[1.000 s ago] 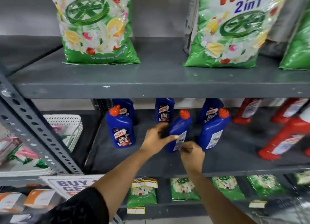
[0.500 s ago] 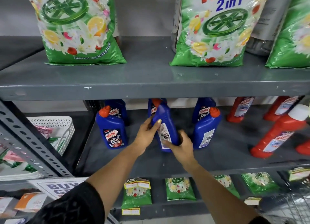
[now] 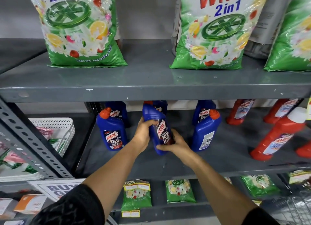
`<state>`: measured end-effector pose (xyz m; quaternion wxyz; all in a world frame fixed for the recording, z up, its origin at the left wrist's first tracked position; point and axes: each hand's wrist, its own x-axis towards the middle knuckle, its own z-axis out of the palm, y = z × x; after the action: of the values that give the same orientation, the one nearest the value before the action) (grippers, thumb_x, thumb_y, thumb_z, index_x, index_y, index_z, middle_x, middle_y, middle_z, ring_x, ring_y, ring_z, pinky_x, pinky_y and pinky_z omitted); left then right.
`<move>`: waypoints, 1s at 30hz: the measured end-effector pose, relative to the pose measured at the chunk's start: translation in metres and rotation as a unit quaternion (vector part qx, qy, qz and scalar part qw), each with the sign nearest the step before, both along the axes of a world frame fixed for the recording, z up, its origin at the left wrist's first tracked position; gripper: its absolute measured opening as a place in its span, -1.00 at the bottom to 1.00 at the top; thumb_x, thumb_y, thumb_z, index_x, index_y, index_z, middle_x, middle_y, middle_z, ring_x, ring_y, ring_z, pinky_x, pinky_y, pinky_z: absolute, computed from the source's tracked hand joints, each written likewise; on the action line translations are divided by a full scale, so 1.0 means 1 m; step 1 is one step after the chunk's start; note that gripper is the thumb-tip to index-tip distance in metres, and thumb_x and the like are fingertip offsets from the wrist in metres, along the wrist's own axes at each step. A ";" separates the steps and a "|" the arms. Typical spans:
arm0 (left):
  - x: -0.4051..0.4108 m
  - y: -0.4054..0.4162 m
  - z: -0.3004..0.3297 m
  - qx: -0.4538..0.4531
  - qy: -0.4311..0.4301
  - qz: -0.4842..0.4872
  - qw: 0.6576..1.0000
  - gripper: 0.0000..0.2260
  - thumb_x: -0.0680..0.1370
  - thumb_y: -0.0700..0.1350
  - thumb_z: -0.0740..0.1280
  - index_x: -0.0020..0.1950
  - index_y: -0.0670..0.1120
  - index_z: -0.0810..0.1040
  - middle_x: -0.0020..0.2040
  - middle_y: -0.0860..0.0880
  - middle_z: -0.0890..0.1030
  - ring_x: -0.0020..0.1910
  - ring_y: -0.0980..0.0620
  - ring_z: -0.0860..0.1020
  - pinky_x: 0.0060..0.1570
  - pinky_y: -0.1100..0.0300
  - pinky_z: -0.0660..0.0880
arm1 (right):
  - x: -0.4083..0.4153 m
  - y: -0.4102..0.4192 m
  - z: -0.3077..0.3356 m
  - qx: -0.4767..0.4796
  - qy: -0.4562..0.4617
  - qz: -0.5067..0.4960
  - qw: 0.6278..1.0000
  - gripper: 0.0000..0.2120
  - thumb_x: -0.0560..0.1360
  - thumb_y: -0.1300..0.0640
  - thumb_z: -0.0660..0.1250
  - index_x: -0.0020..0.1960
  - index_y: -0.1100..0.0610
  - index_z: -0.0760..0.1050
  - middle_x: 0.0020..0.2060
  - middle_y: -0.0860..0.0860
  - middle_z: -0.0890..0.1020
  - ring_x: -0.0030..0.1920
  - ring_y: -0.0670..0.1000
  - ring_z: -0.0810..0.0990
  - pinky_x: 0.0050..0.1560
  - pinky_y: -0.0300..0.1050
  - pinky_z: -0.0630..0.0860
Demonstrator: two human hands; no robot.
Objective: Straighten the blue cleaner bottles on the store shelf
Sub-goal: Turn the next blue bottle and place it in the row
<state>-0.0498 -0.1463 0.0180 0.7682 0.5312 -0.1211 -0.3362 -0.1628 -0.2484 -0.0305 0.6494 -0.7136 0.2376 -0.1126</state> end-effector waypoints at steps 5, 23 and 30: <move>0.017 0.012 0.000 0.039 -0.124 -0.068 0.989 -0.65 0.43 -0.32 0.42 0.20 -0.21 0.53 0.06 -0.22 0.66 0.06 -0.15 0.64 0.09 0.02 0.58 | 0.009 -0.007 -0.003 -0.025 -0.024 -0.037 0.999 -0.45 0.24 0.32 0.58 0.15 0.15 0.44 0.03 0.04 0.65 0.03 -0.03 0.62 -0.06 -0.27 0.57; 0.003 0.027 -0.031 0.187 -0.441 0.152 0.865 -0.59 0.34 -0.16 0.56 -0.26 -0.08 0.28 -0.35 0.04 0.31 -0.40 0.12 0.26 -0.37 0.32 0.30 | -0.024 0.006 -0.028 -0.224 -0.071 -0.191 0.953 -0.79 0.42 0.41 0.36 0.00 0.20 0.60 -0.16 -0.03 0.65 -0.16 -0.11 0.61 -0.11 -0.38 0.53; -0.059 -0.024 -0.047 0.131 -0.500 0.032 0.856 -0.84 0.46 -0.23 0.44 -0.23 -0.15 0.47 -0.27 -0.03 0.52 -0.32 0.10 0.48 -0.25 0.23 0.46 | -0.104 -0.041 -0.034 -0.304 -0.133 -0.327 0.885 -0.74 0.31 0.47 0.29 -0.22 0.13 0.54 -0.28 0.06 0.58 -0.32 -0.11 0.54 -0.29 -0.30 0.46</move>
<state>-0.1086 -0.1707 -0.0287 0.5379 0.7270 -0.4266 -0.0139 -0.2670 -0.2899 -0.0643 0.3524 -0.7364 0.3224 -0.4791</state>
